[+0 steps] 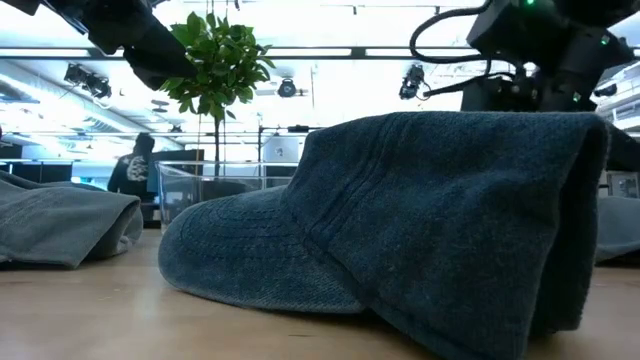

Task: Pick & Place hat
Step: Put the right gray cap into the yellow bin

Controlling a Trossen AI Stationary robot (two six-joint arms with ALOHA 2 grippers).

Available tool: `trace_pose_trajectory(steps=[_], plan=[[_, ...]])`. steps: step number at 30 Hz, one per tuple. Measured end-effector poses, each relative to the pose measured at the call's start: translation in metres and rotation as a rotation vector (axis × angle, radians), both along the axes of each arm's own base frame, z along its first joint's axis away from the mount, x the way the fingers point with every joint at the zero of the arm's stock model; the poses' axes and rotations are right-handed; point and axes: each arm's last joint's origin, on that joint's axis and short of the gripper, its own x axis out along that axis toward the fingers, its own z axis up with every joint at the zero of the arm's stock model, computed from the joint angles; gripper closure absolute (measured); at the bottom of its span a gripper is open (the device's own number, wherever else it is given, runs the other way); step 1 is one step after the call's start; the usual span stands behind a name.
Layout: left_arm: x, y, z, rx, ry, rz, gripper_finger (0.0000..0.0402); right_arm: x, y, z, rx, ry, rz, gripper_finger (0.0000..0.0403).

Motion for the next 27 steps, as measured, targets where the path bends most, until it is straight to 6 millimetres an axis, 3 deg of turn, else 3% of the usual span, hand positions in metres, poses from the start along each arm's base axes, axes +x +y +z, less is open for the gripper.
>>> trace_pose_trajectory(steps=[6,10,13,17,22,27], plan=[[0.000,0.000,0.000,0.000,0.000,0.000,0.0236,0.016,0.008,0.034,0.154,-0.043,0.052,0.0386],[0.000,0.000,0.000,0.000,0.000,0.000,0.0236,0.030,0.008,0.073,0.105,-0.100,-0.015,0.0378],[0.000,0.000,0.000,0.000,0.000,0.000,0.0236,0.036,0.005,0.103,-0.055,-0.151,-0.087,0.0376],[0.000,0.000,0.000,-0.002,0.000,0.001,0.0236,0.042,-0.011,0.136,-0.311,-0.308,-0.419,0.0394],[0.000,0.000,0.000,-0.006,0.001,0.004,0.0236,0.035,-0.038,0.144,-0.476,-0.314,-0.664,0.0395],[0.000,0.000,0.000,-0.007,0.001,0.004,0.0236,0.024,-0.079,0.131,-0.510,-0.250,-0.909,0.0397]])
